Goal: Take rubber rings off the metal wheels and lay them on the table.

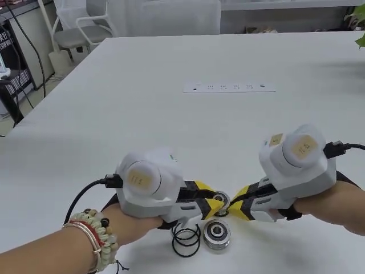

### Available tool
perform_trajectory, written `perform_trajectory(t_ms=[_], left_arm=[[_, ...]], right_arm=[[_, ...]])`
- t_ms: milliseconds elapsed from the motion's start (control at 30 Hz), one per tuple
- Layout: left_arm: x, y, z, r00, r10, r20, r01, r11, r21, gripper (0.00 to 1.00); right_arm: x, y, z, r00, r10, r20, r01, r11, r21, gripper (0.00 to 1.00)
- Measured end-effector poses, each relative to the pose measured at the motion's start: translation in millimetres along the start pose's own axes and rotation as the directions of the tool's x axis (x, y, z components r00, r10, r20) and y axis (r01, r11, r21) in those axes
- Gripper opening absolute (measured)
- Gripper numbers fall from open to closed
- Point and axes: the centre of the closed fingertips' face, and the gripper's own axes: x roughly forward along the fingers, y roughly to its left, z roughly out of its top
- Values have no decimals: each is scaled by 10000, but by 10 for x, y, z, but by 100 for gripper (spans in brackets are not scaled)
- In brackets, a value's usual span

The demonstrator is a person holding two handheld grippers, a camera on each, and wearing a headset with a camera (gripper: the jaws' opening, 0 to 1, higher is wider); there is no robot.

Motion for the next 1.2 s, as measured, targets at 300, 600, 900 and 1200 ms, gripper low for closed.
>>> perform_trajectory(t_ms=[300,600,900,1200], left_arm=[[-6,-8,-1,10000,-18,-13,18,10000,79,8],[-12,-11,6,10000,-60,-27,61,9998,173,7],[-16,-12,3,9999,-100,-40,101,9997,215,7],[-21,-10,0,9999,-107,-56,109,9997,240,8]], right_arm=[[4,-28,2,9998,-128,-125,126,9997,-190,0],[-10,-59,5,9997,-161,-162,164,9996,221,0],[-32,-70,8,9999,-132,-83,139,9967,802,0],[-64,-102,36,9998,-161,148,138,9897,1424,0]])
